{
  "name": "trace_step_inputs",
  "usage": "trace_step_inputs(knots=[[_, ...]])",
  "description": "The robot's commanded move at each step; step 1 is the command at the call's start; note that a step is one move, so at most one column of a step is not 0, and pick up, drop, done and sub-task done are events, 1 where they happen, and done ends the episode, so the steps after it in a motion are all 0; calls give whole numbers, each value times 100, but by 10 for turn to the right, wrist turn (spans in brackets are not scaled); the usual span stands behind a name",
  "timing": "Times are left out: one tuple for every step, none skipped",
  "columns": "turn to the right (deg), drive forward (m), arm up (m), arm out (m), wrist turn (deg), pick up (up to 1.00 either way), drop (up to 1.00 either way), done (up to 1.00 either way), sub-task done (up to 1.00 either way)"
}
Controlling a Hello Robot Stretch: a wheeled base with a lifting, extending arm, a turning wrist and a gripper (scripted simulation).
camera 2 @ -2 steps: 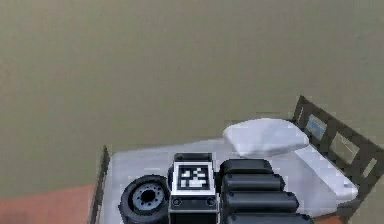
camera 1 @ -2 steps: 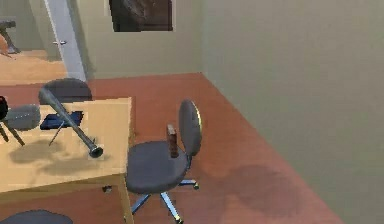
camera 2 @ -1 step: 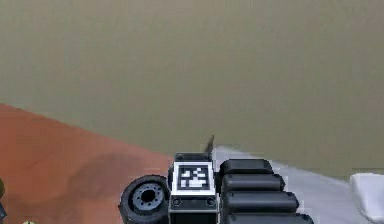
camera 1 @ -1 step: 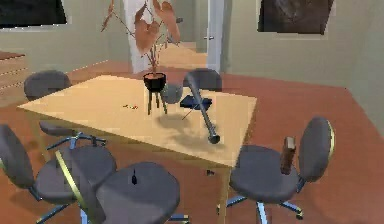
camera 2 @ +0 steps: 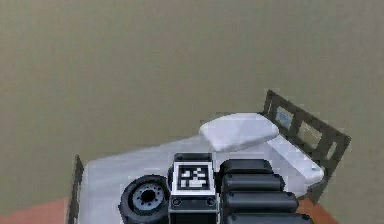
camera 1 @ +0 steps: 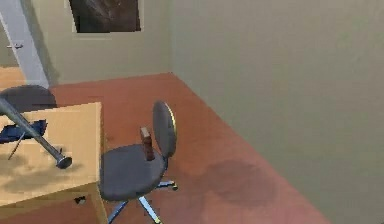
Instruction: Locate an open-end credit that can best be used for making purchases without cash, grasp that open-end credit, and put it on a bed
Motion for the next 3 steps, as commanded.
trace_step_inputs(knots=[[300,0,0,0,0,0,0,0,0],[-450,0,0,0,0,0,0,0,0],[-270,0,0,0,0,0,0,0,0]])
